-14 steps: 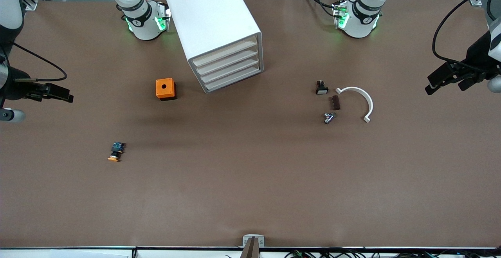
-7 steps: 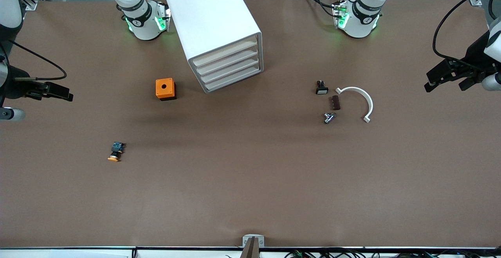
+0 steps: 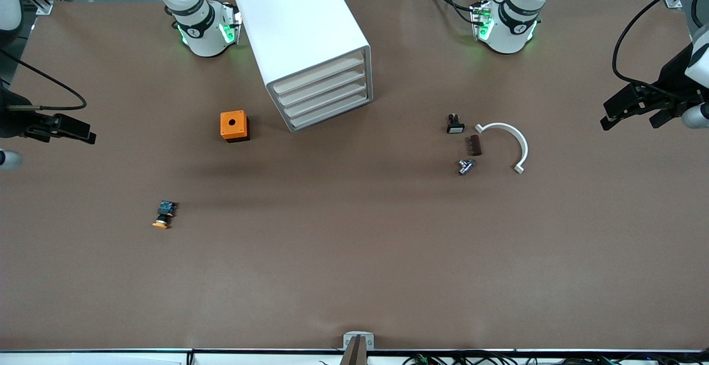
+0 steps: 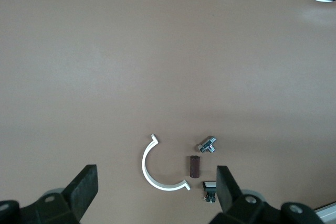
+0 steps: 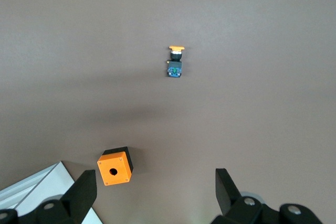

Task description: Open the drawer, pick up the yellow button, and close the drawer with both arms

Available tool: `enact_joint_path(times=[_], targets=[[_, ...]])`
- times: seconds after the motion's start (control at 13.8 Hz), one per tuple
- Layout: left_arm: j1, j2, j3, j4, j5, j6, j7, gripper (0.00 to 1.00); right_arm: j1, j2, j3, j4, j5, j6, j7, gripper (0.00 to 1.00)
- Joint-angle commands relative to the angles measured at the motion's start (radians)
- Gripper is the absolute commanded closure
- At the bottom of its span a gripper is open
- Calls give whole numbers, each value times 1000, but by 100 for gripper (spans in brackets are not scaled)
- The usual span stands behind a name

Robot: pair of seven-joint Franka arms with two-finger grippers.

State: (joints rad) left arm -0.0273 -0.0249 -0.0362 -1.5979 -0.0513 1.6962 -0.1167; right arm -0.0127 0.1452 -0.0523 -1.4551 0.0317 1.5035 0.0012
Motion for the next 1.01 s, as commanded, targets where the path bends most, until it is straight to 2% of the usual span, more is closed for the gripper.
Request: enact_joint_path(times=[0.0, 0.29, 0.94], targets=[[10, 0, -11, 16, 22, -20, 6, 0, -1, -1, -1, 50, -10, -43, 13, 0], [12, 0, -11, 16, 22, -20, 6, 1, -3, -19, -1, 64, -1, -144, 17, 0], [12, 0, -11, 15, 21, -21, 6, 1, -3, -125, -3, 13, 17, -126, 17, 0]])
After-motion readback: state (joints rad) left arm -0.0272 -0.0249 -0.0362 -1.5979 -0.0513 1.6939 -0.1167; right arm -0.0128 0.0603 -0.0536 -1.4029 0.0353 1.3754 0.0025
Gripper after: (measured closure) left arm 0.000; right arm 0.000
